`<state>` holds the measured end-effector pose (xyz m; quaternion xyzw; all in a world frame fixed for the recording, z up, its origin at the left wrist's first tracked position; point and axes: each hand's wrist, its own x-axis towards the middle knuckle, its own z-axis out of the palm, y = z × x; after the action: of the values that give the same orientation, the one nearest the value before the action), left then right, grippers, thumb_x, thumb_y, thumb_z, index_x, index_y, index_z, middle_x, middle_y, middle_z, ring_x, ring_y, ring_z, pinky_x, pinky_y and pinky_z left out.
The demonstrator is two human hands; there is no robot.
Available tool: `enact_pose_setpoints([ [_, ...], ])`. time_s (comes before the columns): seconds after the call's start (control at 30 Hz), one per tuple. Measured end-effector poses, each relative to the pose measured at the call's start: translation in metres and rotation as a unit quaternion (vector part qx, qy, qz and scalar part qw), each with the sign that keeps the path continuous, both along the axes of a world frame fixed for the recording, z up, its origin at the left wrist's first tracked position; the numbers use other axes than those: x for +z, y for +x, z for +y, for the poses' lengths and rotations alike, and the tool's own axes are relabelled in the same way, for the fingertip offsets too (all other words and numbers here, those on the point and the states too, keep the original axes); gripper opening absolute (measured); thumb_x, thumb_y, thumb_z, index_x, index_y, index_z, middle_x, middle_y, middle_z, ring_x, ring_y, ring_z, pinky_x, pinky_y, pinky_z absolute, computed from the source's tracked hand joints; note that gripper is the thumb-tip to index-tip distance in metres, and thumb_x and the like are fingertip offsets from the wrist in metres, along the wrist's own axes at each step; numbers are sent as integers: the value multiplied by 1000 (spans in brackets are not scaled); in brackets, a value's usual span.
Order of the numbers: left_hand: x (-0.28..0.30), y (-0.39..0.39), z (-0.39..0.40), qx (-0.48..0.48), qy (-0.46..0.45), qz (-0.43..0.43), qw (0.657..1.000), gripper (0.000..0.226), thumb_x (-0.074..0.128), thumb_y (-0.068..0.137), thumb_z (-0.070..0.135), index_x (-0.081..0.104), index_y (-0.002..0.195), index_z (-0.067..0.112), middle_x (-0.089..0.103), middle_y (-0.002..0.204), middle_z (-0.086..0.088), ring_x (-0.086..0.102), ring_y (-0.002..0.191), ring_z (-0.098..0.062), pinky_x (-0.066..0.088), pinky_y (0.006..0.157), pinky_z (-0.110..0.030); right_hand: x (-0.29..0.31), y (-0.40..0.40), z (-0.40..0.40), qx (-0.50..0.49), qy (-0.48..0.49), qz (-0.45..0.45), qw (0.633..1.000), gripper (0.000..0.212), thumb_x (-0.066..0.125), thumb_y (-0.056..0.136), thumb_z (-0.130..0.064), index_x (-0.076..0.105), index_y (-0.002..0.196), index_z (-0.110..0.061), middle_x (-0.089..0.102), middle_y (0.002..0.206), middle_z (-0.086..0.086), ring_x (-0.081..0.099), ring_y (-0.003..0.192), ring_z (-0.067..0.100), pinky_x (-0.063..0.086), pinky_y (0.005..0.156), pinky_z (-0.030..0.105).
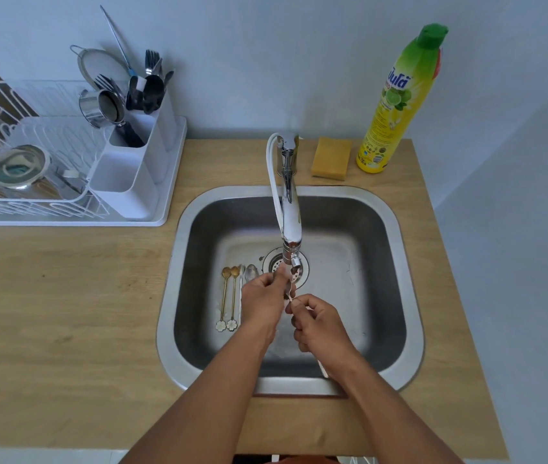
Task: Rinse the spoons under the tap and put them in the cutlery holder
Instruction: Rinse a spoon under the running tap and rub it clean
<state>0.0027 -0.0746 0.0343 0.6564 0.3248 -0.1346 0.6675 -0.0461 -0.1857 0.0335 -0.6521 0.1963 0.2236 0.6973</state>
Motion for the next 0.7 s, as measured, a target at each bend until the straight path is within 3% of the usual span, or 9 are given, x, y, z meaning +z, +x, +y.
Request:
enact_pose_setpoints([
  [0.13,5,9,1,5,-8,49,999,42,57,99,54,79,86,21,80,77,1,72,69,-19,60,73,-38,-3,3,3,-8,-60,-26,998,33,54,106,-23,70,78,-26,43,57,-5,32,44,11,28,44,25],
  [0.2,6,12,3,8,-64,87,994,36,56,101,50,77,100,21,81,86,-1,74,73,-19,62,72,-40,-6,2,4,-7,-91,-35,995,29,54,105,-24,68,80,-20,45,54,-7,34,45,11,29,46,26],
  [0.3,10,10,7,-2,-160,118,980,34,51,104,46,74,114,22,81,100,1,73,78,-15,58,65,-31,-10,3,5,-27,-81,-21,996,28,55,104,-20,67,80,-13,47,53,-6,36,46,12,31,46,26],
  [0.4,5,4,9,-78,-111,104,985,27,57,103,42,75,112,24,81,102,9,73,84,-10,53,77,-34,-10,7,6,-56,-44,-5,997,27,57,103,-15,70,80,-7,52,57,-1,38,47,14,31,43,24],
  [0.47,2,2,11,-102,-49,78,991,22,62,102,36,78,102,21,82,95,6,72,80,-8,48,74,-32,-9,12,4,-54,-44,-1,998,27,59,103,-17,73,84,-4,57,59,0,41,47,14,34,43,25],
  [0.6,3,13,13,-48,-3,36,998,23,64,101,21,77,83,18,81,83,5,71,66,0,45,70,-29,-6,23,-2,-4,-85,-1,996,24,64,100,-26,77,85,-14,72,69,0,59,52,13,44,49,24],
  [0.7,5,24,13,6,-12,25,1000,17,64,101,19,75,88,18,81,81,6,72,67,0,46,65,-27,-9,21,-4,28,-117,-5,993,22,63,100,-27,77,87,-16,76,75,-2,65,56,9,41,43,15],
])
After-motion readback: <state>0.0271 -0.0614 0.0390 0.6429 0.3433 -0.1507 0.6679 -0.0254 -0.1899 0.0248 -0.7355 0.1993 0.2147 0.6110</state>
